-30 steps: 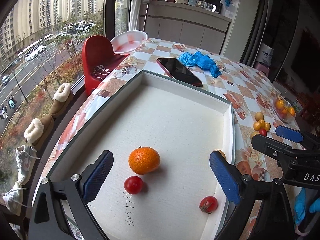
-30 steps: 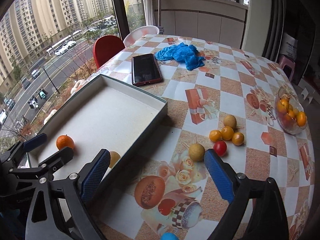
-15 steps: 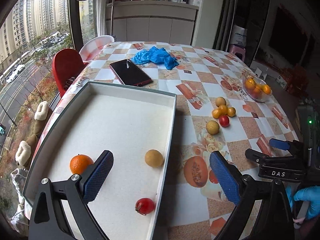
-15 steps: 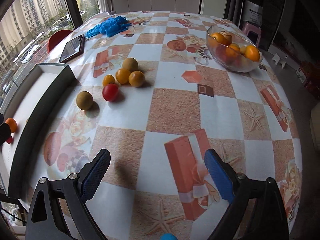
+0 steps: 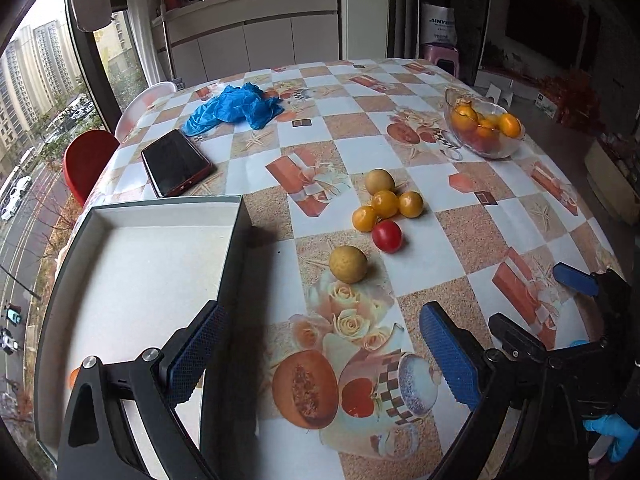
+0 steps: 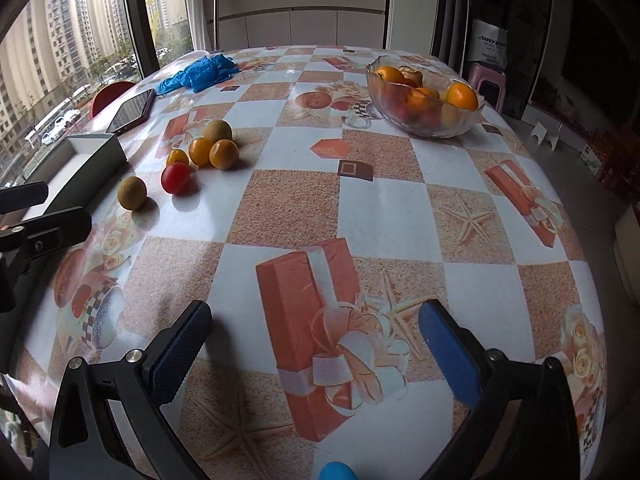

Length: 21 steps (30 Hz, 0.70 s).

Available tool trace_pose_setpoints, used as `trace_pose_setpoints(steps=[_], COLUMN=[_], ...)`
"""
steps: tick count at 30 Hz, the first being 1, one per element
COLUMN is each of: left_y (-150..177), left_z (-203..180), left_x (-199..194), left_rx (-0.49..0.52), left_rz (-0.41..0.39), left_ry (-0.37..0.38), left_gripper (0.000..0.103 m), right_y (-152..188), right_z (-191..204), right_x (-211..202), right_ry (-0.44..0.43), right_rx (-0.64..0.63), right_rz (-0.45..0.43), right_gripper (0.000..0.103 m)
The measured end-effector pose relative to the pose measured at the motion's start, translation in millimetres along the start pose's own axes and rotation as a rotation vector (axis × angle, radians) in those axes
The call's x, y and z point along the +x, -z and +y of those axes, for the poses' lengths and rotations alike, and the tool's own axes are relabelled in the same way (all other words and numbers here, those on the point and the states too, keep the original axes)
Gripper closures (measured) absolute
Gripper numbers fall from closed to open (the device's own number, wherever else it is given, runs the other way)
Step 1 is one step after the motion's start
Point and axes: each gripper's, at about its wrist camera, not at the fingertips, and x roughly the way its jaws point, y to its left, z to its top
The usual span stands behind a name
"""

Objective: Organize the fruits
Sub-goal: 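Move both open tools back to the remaining fruits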

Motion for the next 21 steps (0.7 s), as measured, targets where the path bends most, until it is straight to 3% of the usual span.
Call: trace_pose_setpoints(steps=[7,10,12,15,19,21], left_y=[-10.6,-16.4,-18.9,-20.7,-22.6,-24.3], left_z=[-22.5,-21.6,-19.2,-15.3,-14.1,-14.9], left_x=[24.7,33.4,39.1,48.3,54.1,55.2], left_rx=[0.111,0.103,0.093,0.072,0.057,0.049], left_rz=[0.015,0.027,0.043,0.075,0.088,0.088], left_ry=[-0.039,-0.037,-0.027,-0.007,0.018,0.045], left_gripper=[0.005,0.007,0.022,0.025,0.044,0.061], right_y=[0.2,0.3,0.4,0.4,0.6,0.6], right_z=[-1.3,-1.2,-1.2,-1.5,-1.3,-1.2], right_x=[-0.5,-0.6,-0.6,-0.8,-0.6,-0.6], right_ry=[-0.001,-0.001,0.0,0.0,0.0,0.0], right_rx=[0.001,0.001,0.001,0.0,0.0,0.0], right_rz=[-0.002,-0.002,-0.002,-0.002,-0.002,-0.002], right_gripper=[0.0,0.0,0.0,0.0,0.0,0.0])
